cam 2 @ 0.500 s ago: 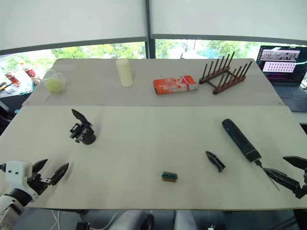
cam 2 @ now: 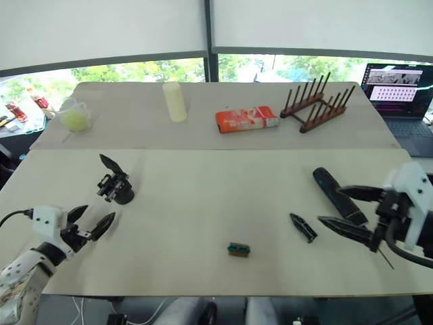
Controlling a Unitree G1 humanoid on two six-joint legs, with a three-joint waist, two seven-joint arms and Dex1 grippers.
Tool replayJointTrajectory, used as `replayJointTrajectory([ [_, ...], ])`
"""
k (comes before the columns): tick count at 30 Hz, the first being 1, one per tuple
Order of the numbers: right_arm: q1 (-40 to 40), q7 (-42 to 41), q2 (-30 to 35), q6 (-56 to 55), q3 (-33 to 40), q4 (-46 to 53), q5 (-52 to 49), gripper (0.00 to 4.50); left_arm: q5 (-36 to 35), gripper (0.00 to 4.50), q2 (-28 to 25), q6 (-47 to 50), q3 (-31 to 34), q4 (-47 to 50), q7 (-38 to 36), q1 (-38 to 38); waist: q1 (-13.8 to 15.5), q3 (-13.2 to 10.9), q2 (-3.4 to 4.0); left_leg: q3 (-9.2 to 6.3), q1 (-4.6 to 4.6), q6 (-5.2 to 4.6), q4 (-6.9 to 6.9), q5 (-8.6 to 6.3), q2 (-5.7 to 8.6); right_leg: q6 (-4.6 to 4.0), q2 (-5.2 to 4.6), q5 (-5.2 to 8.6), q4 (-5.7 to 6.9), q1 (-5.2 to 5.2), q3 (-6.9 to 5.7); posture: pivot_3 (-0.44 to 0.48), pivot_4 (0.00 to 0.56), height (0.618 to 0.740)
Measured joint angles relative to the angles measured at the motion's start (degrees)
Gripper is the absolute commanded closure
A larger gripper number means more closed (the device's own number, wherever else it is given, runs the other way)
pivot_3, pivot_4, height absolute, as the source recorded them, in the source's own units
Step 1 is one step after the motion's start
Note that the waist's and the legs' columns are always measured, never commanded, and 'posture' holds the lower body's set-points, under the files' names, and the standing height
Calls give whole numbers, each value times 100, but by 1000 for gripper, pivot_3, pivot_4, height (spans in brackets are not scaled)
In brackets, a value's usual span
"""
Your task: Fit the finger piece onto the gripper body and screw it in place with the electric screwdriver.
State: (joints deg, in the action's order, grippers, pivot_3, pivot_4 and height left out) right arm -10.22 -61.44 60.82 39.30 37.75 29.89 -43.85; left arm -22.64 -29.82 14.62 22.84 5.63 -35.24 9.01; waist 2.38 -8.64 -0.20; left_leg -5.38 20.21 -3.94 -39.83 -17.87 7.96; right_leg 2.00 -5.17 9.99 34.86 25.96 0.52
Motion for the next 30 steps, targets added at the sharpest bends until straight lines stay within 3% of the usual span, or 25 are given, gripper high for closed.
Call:
replayJointTrajectory([
  [8,913,257,-3,144,-890,338,-425,38,107,0,-112,-368,-293,-874,-399,-704,13,-4,-15,0,4,-2,-6,-1,6,-2,-8,-1,2,4,-3,0,150,740],
  [14,1148,533,-233,247,-1351,416,-594,38,228,0,-107,-527,-621,-1381,-611,-1170,3,-4,-15,0,5,-4,-6,0,7,-3,-8,-2,7,10,-3,0,150,740],
  [17,1155,597,-246,247,-1464,471,-594,0,310,811,-108,-743,-693,-1759,-666,-1441,6,-4,-15,0,4,-3,-6,0,7,-3,-8,-3,8,10,-4,0,150,740],
  [20,1154,706,-301,247,-1466,514,-597,0,354,2232,-93,-931,-748,-1820,-709,-1465,0,-4,-15,0,4,-4,-6,0,8,-3,-8,-3,7,10,-3,0,150,740],
  [25,1003,802,-364,247,-1466,675,-595,0,414,2219,117,-945,-952,-1300,-637,-1213,22,-4,-15,0,6,-6,-7,0,10,-3,-11,-3,4,9,-4,0,150,740],
  [30,755,959,-477,247,-1450,889,-597,0,468,2219,542,-510,-1779,-206,-550,-992,63,-7,-21,0,17,-10,-28,-3,15,-3,-13,-3,5,7,0,0,150,740],
])
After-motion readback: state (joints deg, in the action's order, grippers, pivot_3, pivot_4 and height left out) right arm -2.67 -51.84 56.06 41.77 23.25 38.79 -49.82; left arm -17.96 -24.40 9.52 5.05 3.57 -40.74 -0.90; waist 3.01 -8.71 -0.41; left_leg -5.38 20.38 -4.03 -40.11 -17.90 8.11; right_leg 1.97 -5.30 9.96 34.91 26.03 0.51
